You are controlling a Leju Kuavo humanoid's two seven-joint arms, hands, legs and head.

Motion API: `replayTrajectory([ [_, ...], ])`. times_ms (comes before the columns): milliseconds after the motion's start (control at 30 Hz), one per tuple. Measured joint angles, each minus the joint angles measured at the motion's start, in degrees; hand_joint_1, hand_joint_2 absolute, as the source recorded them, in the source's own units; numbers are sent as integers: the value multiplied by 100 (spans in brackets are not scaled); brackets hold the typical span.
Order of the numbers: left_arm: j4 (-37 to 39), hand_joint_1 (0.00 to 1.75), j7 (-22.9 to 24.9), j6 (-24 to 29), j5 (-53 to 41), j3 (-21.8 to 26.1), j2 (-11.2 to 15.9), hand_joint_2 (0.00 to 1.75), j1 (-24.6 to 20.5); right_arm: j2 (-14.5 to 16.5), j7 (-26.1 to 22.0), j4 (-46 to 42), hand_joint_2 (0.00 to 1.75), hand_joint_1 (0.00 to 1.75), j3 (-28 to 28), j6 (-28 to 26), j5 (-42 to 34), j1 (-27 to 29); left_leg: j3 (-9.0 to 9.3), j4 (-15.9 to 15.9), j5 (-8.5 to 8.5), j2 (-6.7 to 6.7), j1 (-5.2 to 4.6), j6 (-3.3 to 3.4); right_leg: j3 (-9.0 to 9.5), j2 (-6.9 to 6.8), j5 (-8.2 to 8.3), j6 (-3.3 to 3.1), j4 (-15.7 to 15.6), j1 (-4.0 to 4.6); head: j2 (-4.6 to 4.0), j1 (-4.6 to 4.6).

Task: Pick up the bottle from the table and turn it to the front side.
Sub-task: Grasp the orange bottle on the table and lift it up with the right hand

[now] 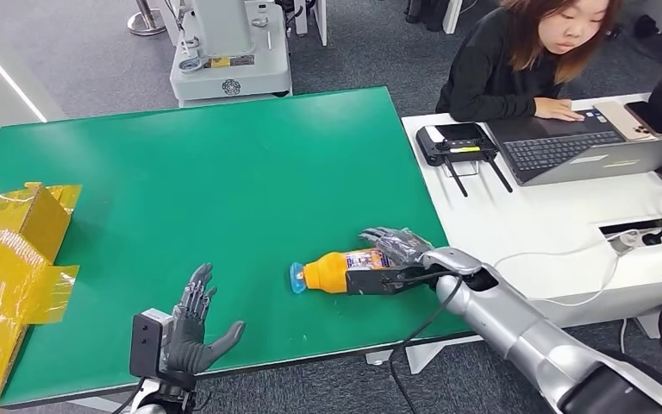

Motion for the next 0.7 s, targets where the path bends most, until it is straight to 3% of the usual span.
replayTrajectory([
  [33, 24, 0, -10, -14, 53, 0, 2, 175, -7, 1, -38, 124, 175, 34, 56, 93, -62, -107, 0, 0, 1, -1, 0, 0, 1, -1, 0, 0, 0, 0, 0, 1],
  [133, 98, 0, -20, -51, 207, 0, 13, 175, -38, 22, -178, 495, 175, 162, 214, 278, -199, -413, -1, 1, 2, -2, -1, 1, 3, -3, 2, 1, 1, -1, 0, 1],
  [167, 117, 0, -20, -58, 257, 0, 19, 175, -48, 34, -223, 612, 175, 172, 266, 293, -225, -497, -1, 1, 2, -3, -1, 2, 3, -3, 2, 2, 1, -1, 0, 0],
  [700, 194, 0, 146, -299, 964, 0, 117, 175, 52, 115, -460, 1330, 175, 175, 966, 493, -381, -1158, 0, 6, 5, -4, 0, 6, 3, -5, 5, 7, 1, -1, 0, 1],
])
